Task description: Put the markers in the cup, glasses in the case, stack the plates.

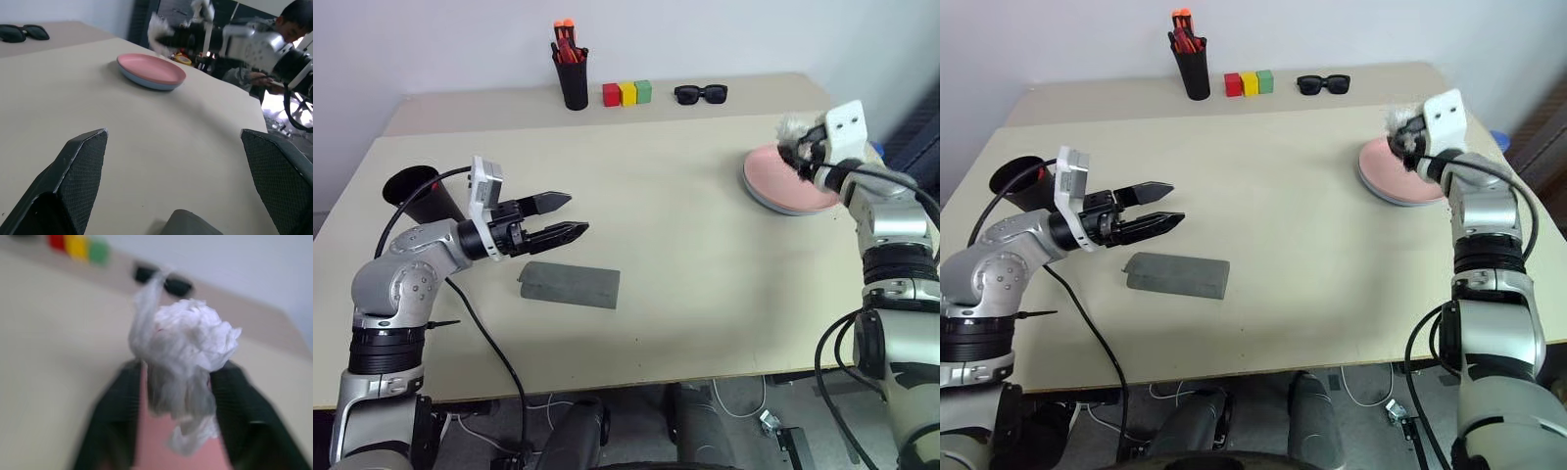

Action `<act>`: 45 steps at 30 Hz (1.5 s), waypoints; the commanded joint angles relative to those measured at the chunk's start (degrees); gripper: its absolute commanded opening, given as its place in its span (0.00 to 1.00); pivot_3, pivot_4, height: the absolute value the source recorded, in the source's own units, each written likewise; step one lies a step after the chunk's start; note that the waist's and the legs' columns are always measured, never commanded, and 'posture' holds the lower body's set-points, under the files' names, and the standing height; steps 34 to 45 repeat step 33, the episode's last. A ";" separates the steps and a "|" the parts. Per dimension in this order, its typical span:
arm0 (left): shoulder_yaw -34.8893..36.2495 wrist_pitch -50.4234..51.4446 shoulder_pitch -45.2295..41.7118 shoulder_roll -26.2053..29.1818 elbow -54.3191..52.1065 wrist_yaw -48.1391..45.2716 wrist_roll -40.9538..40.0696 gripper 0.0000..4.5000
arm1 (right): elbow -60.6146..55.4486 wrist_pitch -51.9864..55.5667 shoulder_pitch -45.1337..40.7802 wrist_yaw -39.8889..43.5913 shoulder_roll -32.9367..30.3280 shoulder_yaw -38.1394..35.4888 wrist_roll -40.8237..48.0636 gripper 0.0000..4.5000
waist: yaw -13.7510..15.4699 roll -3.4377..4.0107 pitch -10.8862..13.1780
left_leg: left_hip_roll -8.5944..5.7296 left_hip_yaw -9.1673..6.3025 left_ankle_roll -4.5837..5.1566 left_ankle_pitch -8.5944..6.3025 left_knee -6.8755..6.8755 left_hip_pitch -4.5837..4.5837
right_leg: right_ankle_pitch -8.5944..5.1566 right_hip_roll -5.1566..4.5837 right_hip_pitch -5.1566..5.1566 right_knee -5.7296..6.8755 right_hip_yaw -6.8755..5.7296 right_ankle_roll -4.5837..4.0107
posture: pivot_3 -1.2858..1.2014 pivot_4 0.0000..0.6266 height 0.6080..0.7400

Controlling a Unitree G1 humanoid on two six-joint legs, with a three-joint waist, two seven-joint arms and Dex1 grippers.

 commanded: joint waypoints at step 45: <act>9.07 -7.12 17.28 3.66 -7.86 -2.08 -3.34 1.00 | -67.60 25.45 31.64 33.56 -8.83 -1.76 34.40 0.99 | 0.13 0.01 -0.01 | 0.48 0.15 0.31 -0.20 0.04 0.38 | -0.01 0.19 0.33 0.00 -0.03 -0.04 | 0.52 0.24 1.00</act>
